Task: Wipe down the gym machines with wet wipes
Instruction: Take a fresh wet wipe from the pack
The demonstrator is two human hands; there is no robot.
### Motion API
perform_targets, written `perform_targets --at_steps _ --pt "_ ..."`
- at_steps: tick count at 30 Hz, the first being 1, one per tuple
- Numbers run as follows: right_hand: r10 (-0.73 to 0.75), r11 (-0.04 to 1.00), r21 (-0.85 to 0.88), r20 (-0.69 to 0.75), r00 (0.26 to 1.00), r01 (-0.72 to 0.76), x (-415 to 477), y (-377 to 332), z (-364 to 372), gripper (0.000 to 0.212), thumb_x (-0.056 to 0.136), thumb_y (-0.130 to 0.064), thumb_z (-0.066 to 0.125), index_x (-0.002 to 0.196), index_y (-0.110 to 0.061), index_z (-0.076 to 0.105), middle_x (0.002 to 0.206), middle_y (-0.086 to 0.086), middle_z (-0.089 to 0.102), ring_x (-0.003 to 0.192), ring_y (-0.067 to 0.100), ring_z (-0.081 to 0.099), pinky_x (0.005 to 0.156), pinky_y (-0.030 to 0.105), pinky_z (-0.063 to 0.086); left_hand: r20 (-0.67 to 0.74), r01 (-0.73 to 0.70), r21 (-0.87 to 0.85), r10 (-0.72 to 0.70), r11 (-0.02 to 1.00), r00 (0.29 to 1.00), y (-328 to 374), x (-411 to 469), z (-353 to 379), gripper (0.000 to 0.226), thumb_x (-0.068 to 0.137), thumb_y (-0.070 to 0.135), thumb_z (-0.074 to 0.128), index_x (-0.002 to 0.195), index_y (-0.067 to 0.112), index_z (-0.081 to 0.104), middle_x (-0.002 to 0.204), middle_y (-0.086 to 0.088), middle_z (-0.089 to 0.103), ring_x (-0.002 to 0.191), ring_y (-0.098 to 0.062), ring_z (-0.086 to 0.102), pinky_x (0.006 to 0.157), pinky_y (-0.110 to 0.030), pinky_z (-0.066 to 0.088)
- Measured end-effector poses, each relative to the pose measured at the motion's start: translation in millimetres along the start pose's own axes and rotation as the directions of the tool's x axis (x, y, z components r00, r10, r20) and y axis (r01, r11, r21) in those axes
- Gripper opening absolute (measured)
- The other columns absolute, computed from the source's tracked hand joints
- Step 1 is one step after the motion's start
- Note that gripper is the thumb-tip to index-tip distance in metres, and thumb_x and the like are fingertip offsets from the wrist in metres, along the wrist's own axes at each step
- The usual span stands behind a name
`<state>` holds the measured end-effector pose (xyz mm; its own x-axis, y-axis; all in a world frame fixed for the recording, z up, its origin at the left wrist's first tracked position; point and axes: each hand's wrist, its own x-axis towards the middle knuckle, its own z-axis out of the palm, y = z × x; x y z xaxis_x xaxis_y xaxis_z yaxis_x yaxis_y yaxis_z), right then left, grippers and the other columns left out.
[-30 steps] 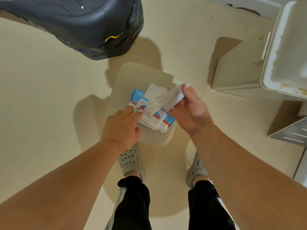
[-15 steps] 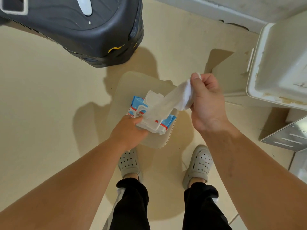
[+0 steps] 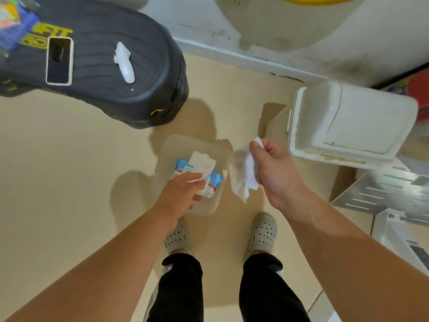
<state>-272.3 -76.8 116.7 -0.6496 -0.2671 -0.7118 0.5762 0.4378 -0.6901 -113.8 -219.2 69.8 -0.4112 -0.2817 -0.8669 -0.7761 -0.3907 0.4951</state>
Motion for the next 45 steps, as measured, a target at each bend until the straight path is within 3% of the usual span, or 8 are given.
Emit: perform_targets --at_steps 11,15,23,27,31,37,40,45 --pt "-0.096 0.962 0.272 0.284 0.954 0.016 -204.8 -163.9 -114.9 0.016 0.108 -0.028 0.051 0.102 -0.017 0.062 0.091 0.003 0.071 0.081 0.019 0.068 0.063 0.029 0.054 0.311 -0.154 -0.116 0.183 0.981 0.933 173.3 -255.3 75.7 0.053 0.09 0.037 0.069 0.14 0.027 0.053 0.122 -0.006 0.069 0.105 -0.02 0.065 0.094 -0.044 0.048" --pt "-0.181 0.956 0.278 0.3 0.937 0.096 -269.6 -196.0 -166.9 0.018 0.107 -0.03 0.052 0.099 -0.015 0.059 0.093 0.008 0.064 0.084 0.024 0.062 0.07 0.035 0.053 0.316 -0.276 0.067 0.242 0.959 0.917 202.4 -341.0 104.3 0.015 0.091 0.023 0.072 0.102 0.013 0.07 0.102 -0.008 0.069 0.094 -0.021 0.065 0.087 -0.041 0.048" --pt "-0.348 0.926 0.239 0.233 0.908 0.293 -343.8 -218.6 -231.6 0.022 0.094 -0.004 0.069 0.113 -0.012 0.063 0.106 0.016 0.074 0.096 0.038 0.071 0.078 0.051 0.058 0.196 -0.448 0.081 0.427 0.89 0.883 251.8 -435.5 147.8 0.013 0.086 0.021 0.067 0.077 0.015 0.059 0.076 -0.008 0.06 0.07 -0.022 0.055 0.067 -0.035 0.045" --pt "-0.385 0.894 0.261 0.027 0.923 0.365 -370.3 -216.7 -234.2 0.02 0.088 -0.006 0.074 0.106 -0.014 0.071 0.102 0.008 0.078 0.094 0.031 0.075 0.083 0.048 0.061 0.271 -0.541 0.172 0.488 0.823 0.83 276.5 -451.1 149.3 0.027 0.084 0.024 0.072 0.089 0.002 0.058 0.081 -0.015 0.066 0.073 -0.026 0.06 0.067 -0.039 0.046" --pt "-0.376 0.867 0.235 -0.271 0.886 0.44 -403.6 -198.6 -232.0 0.006 0.092 -0.011 0.075 0.088 -0.014 0.072 0.068 -0.005 0.064 0.063 0.013 0.058 0.058 0.027 0.047 0.333 -0.604 0.191 0.527 0.774 0.782 280.2 -454.4 146.9 0.024 0.088 0.017 0.075 0.091 -0.004 0.063 0.078 -0.016 0.069 0.07 -0.026 0.062 0.071 -0.041 0.048" --pt "-0.205 0.84 0.326 -0.551 0.809 0.434 -490.5 -126.4 -225.1 0.005 0.092 -0.014 0.074 0.088 -0.01 0.073 0.075 0.011 0.061 0.071 0.025 0.053 0.066 0.037 0.044 0.514 -0.626 0.301 0.43 0.719 0.742 247.4 -477.1 153.6 0.011 0.088 0.008 0.073 0.077 0.007 0.071 0.071 -0.006 0.066 0.065 -0.019 0.058 0.064 -0.034 0.051" --pt "-0.116 0.838 0.314 -0.697 0.707 0.447 -554.7 -80.3 -225.8 0.007 0.093 -0.01 0.07 0.095 -0.017 0.073 0.083 0.011 0.071 0.075 0.035 0.061 0.07 0.038 0.049 0.6 -0.638 0.343 0.362 0.689 0.713 207.8 -505.3 183.7 0.009 0.089 0.006 0.071 0.081 0.003 0.07 0.073 -0.012 0.069 0.061 -0.018 0.063 0.06 -0.031 0.048" --pt "-0.029 0.87 0.196 -0.895 0.445 0.452 -668.6 14.0 -231.2 0.014 0.093 -0.007 0.068 0.085 -0.019 0.069 0.07 -0.006 0.058 0.066 0.009 0.052 0.057 0.014 0.038 0.799 -0.723 0.362 0.204 0.589 0.566 94.9 -591.2 264.7 0.006 0.092 0.011 0.069 0.098 0.013 0.069 0.089 -0.001 0.075 0.078 -0.013 0.071 0.072 -0.031 0.049"
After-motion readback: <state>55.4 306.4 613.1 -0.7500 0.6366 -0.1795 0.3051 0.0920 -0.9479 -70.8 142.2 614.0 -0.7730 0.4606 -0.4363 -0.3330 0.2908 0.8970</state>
